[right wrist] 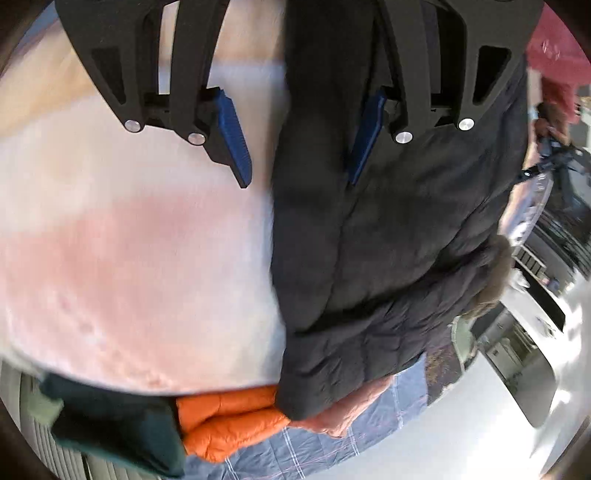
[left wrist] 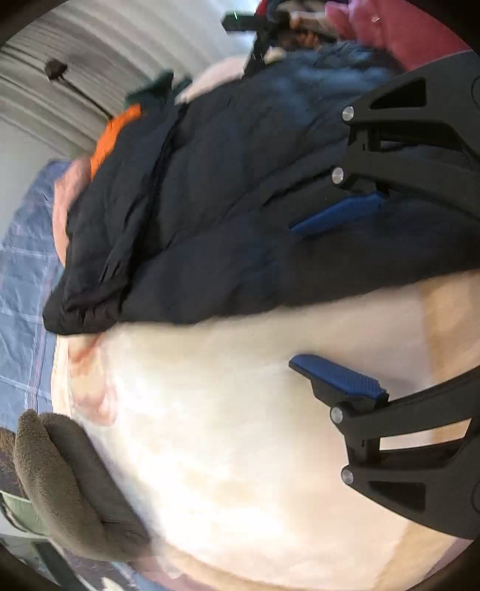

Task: Fold large clothes

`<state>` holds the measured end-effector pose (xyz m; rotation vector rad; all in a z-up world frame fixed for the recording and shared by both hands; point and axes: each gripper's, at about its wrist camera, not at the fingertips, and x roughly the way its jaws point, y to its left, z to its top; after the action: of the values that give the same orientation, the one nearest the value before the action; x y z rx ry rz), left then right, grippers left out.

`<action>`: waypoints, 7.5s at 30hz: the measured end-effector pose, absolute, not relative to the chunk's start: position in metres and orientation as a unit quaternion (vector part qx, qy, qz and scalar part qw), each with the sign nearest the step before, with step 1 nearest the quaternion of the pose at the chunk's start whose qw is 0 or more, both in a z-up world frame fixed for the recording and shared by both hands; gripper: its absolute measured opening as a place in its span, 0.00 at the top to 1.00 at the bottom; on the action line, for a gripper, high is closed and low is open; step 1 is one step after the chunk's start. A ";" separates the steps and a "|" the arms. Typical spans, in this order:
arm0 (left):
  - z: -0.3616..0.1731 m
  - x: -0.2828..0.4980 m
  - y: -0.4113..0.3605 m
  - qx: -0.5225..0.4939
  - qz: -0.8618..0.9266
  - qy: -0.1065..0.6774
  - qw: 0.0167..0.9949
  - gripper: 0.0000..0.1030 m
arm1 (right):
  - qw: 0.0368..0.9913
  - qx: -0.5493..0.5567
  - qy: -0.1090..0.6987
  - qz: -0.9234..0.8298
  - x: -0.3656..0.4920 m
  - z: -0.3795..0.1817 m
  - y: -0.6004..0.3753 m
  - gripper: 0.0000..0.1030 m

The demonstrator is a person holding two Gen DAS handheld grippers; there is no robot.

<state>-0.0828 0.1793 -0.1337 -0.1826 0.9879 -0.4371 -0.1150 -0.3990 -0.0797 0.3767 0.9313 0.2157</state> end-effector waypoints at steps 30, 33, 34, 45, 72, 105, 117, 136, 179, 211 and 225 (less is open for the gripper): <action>0.043 -0.140 0.166 -0.118 -0.225 0.222 0.941 0.89 | 0.933 0.240 0.195 0.186 -0.158 0.081 -0.413 0.97; 0.039 -0.099 0.154 -0.113 -0.197 0.233 0.945 0.89 | 0.944 0.213 0.202 0.152 -0.119 0.077 -0.405 0.97; 0.037 -0.085 0.152 -0.110 -0.190 0.238 0.946 0.89 | 0.946 0.207 0.206 0.143 -0.103 0.077 -0.403 0.97; -0.071 0.074 0.119 -0.057 -0.106 0.368 0.922 0.84 | 0.934 0.125 0.333 0.024 0.046 -0.037 -0.381 0.96; -0.091 -0.053 0.150 -0.134 -0.156 0.391 0.897 0.23 | 0.925 0.163 0.338 0.067 -0.079 -0.033 -0.385 0.39; -0.075 -0.048 0.144 -0.126 -0.127 0.386 0.905 0.34 | 0.921 0.139 0.357 0.075 -0.081 -0.037 -0.384 0.39; -0.078 -0.069 0.116 -0.046 -0.149 0.392 0.907 0.43 | 0.927 0.058 0.361 0.085 -0.084 -0.041 -0.351 0.42; 0.052 0.026 0.105 -0.093 -0.150 0.217 0.960 0.26 | 0.971 0.134 0.191 0.044 -0.006 0.073 -0.385 0.37; -0.116 -0.032 0.157 -0.104 -0.105 0.428 0.892 0.87 | 0.928 0.094 0.360 -0.027 -0.068 -0.029 -0.374 0.71; -0.118 0.010 0.040 0.042 -0.104 0.395 0.912 0.29 | 0.908 0.067 0.412 0.031 -0.001 -0.074 -0.304 0.50; -0.050 0.008 0.013 0.039 -0.144 0.334 0.931 0.80 | 0.923 0.097 0.368 0.059 -0.001 -0.004 -0.287 0.58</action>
<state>0.0085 0.0130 -0.0503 0.0798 0.6836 -0.2954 -0.0014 -0.2869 -0.0045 0.1996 0.7547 0.1203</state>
